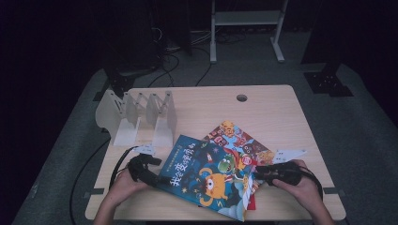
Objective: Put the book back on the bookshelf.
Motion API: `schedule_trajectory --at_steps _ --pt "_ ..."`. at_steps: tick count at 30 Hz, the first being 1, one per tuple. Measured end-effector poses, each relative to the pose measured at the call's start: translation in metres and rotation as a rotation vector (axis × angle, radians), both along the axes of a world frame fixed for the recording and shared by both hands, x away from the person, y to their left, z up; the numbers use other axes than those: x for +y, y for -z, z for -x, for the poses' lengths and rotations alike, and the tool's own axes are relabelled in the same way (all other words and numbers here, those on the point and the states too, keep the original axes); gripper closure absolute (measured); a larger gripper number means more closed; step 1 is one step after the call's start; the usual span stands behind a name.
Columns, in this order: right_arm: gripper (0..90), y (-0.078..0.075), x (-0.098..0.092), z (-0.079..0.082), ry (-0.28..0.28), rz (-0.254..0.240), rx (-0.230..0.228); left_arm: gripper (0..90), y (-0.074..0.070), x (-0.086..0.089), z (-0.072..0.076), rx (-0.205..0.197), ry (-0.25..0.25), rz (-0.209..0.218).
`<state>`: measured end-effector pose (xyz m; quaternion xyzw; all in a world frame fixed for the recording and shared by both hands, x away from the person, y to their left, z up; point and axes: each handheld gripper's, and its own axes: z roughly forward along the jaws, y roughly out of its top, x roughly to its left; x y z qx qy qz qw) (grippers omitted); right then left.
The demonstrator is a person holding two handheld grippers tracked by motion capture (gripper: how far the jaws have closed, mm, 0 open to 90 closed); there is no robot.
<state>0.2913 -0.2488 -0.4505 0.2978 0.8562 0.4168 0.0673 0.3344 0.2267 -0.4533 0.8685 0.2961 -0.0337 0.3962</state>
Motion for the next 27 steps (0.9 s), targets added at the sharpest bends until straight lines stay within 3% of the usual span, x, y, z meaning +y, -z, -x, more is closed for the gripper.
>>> schedule_trajectory --at_steps 5,14,20,27 --pt "76.2 0.000 0.003 0.001 -0.017 0.000 -0.004 0.0 0.001 -0.001 -0.001 0.012 0.006 0.008" --pt "77.0 0.001 0.015 -0.005 -0.047 -0.005 -0.009 0.0 0.003 0.001 -0.002 0.025 0.004 0.017" --pt "77.1 0.001 0.017 -0.007 -0.059 -0.003 -0.003 0.0 0.005 0.003 -0.004 0.061 -0.002 0.033" --pt "77.4 0.000 0.022 -0.011 -0.070 0.008 -0.007 0.0 0.009 0.000 -0.005 0.106 0.026 0.055"
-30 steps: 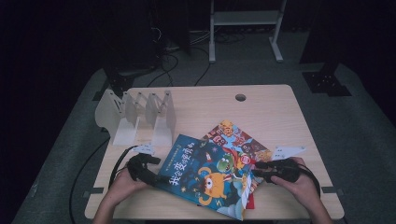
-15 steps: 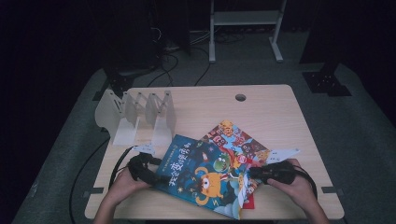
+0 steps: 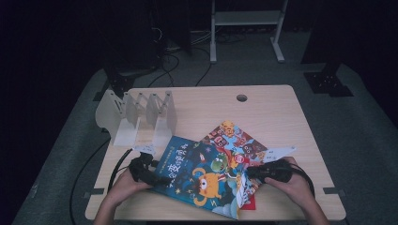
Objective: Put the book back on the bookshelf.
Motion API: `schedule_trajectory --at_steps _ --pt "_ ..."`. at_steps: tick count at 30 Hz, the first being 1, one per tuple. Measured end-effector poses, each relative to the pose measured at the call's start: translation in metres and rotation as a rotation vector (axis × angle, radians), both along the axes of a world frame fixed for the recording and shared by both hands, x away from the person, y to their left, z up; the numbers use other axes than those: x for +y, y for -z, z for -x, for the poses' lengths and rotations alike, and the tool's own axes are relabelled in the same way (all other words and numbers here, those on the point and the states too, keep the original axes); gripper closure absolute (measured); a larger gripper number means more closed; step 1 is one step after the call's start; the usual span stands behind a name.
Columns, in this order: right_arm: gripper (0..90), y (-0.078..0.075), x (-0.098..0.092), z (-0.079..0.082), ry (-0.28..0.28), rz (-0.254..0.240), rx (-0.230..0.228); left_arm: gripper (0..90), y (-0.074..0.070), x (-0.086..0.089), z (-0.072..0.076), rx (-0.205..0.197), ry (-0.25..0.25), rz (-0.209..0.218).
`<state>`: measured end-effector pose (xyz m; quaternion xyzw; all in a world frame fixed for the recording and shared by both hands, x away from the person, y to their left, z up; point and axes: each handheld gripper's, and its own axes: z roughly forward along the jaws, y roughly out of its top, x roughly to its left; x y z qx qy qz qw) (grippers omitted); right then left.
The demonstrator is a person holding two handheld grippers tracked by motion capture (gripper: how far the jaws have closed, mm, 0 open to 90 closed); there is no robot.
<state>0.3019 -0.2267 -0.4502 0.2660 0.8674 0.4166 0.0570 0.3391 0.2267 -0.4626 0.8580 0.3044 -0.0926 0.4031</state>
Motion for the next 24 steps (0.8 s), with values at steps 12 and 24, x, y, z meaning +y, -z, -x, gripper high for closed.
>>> schedule_trajectory --at_steps 12,24 --pt "78.8 -0.001 0.003 0.001 -0.010 0.011 -0.004 0.0 0.000 -0.002 0.009 0.040 0.031 -0.001" --pt "78.8 -0.001 0.008 -0.002 -0.028 0.012 -0.004 0.0 0.001 0.003 0.006 0.048 0.028 0.007"
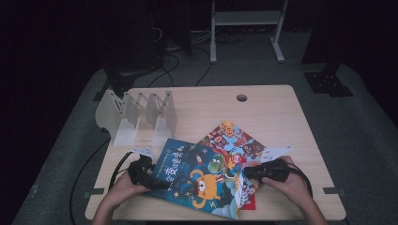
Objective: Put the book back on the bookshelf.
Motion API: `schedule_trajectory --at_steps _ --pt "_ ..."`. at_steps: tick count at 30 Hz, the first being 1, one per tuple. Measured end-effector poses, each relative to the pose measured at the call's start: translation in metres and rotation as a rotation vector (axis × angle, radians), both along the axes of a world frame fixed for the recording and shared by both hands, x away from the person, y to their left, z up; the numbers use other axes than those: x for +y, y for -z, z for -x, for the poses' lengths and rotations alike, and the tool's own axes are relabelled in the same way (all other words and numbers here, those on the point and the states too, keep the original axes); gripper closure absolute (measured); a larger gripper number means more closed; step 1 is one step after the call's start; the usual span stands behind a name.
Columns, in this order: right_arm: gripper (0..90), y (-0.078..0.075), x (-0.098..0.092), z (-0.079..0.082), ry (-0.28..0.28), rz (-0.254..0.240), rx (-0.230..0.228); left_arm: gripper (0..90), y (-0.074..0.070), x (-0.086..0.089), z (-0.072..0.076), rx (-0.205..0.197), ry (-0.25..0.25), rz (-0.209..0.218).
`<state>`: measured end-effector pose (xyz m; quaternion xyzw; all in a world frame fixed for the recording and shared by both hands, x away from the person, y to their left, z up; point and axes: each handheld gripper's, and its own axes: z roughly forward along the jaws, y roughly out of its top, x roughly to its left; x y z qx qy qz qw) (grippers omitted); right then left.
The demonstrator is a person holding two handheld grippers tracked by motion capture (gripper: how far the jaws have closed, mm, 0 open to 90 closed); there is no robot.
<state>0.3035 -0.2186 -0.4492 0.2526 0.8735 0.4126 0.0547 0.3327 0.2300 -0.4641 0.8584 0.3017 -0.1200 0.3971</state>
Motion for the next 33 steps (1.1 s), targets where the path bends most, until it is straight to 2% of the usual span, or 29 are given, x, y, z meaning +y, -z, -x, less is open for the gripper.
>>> schedule_trajectory --at_steps 12,16,22,25,29,33 --pt "79.4 -0.001 0.011 -0.003 -0.021 0.009 -0.004 0.0 -0.007 0.008 0.004 0.019 -0.004 -0.029" --pt "79.4 -0.001 0.012 -0.003 -0.022 0.012 -0.001 0.0 -0.013 0.007 0.006 0.003 0.008 -0.044" --pt "79.4 -0.001 0.012 -0.004 -0.023 0.013 0.001 0.0 -0.028 0.009 0.008 -0.018 0.005 -0.016" --pt "79.9 -0.002 0.014 -0.004 -0.024 0.016 0.004 0.0 -0.035 0.009 0.009 -0.035 0.000 -0.009" --pt "80.2 -0.002 0.016 -0.004 -0.031 0.017 0.005 0.0 -0.047 0.011 0.011 -0.059 -0.003 0.021" --pt "80.2 -0.002 0.019 -0.005 -0.037 0.019 0.004 0.0 -0.060 0.011 0.013 -0.090 0.001 0.024"
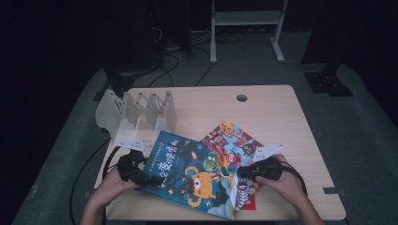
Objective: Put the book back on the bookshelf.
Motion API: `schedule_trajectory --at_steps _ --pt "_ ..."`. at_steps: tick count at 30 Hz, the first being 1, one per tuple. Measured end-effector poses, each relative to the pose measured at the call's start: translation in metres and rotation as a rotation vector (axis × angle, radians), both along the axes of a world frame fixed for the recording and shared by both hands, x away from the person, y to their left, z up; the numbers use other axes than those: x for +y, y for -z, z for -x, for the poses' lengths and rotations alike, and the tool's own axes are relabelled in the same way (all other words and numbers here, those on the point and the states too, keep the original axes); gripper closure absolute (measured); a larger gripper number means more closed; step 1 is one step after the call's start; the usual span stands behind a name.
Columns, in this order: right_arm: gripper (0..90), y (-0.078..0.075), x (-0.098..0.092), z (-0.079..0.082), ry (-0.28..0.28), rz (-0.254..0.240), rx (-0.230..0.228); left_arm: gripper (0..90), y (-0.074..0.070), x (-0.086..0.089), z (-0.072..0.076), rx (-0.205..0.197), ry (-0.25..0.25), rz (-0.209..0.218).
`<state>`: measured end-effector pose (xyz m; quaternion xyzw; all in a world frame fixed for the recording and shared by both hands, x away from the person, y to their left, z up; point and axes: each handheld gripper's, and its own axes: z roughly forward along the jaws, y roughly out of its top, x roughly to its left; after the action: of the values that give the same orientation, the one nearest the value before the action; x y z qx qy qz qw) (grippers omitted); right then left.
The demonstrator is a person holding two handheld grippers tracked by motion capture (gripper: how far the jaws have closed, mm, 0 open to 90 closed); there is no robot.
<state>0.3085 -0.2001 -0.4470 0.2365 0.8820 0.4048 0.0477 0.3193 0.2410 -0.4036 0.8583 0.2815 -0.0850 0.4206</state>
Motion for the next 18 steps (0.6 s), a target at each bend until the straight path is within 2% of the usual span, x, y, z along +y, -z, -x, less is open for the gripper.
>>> schedule_trajectory --at_steps 9,18 --pt "80.2 0.000 0.001 0.000 -0.002 -0.004 -0.001 0.0 -0.026 -0.006 0.004 -0.051 0.024 0.015" --pt "80.2 0.000 0.001 0.000 0.002 -0.002 0.000 0.0 -0.043 -0.013 0.005 -0.077 0.036 0.030"
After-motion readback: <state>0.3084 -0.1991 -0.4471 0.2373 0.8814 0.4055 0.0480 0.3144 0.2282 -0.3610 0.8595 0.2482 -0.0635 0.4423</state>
